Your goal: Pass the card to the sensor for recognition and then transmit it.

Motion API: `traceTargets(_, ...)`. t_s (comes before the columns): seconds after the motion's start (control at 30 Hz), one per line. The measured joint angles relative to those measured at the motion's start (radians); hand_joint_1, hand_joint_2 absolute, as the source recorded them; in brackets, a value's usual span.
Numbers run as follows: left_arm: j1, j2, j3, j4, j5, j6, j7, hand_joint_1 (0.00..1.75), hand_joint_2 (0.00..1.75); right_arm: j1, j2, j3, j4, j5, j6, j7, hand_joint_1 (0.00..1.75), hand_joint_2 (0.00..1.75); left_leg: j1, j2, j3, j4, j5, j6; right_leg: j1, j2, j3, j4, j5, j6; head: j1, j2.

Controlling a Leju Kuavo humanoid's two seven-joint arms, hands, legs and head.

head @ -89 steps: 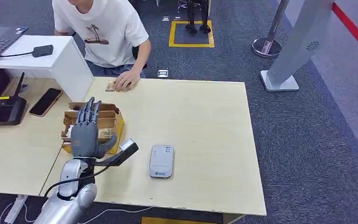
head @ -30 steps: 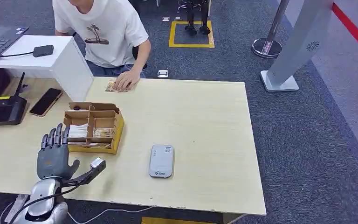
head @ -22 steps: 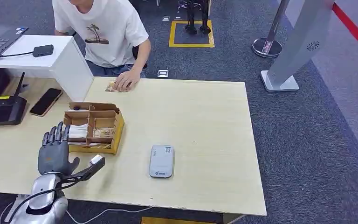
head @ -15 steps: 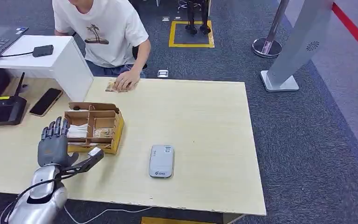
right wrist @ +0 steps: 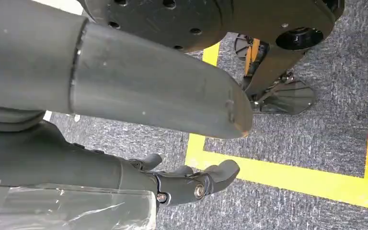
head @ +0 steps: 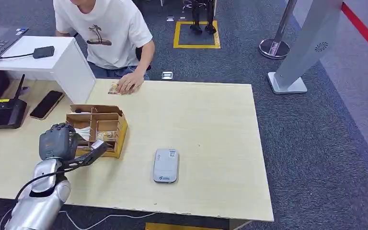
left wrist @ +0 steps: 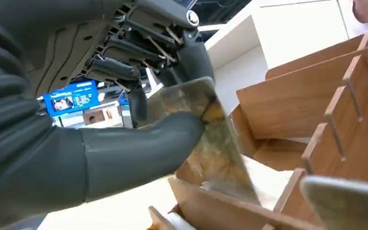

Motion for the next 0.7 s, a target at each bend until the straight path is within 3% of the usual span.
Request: traceTargets(0.7, -0.031, 0.000, -0.023, 0.000, 0.006, -0.024, 0.001, 1.75, 1.75, -0.005, 0.000, 0.000, 0.001, 0.003, 0.001, -0.004, 0.00, 0.00, 0.000, 0.000, 0.000, 0.000, 0.000, 0.000, 0.000, 0.000, 0.000, 0.000, 0.000, 0.000, 0.000, 0.000)
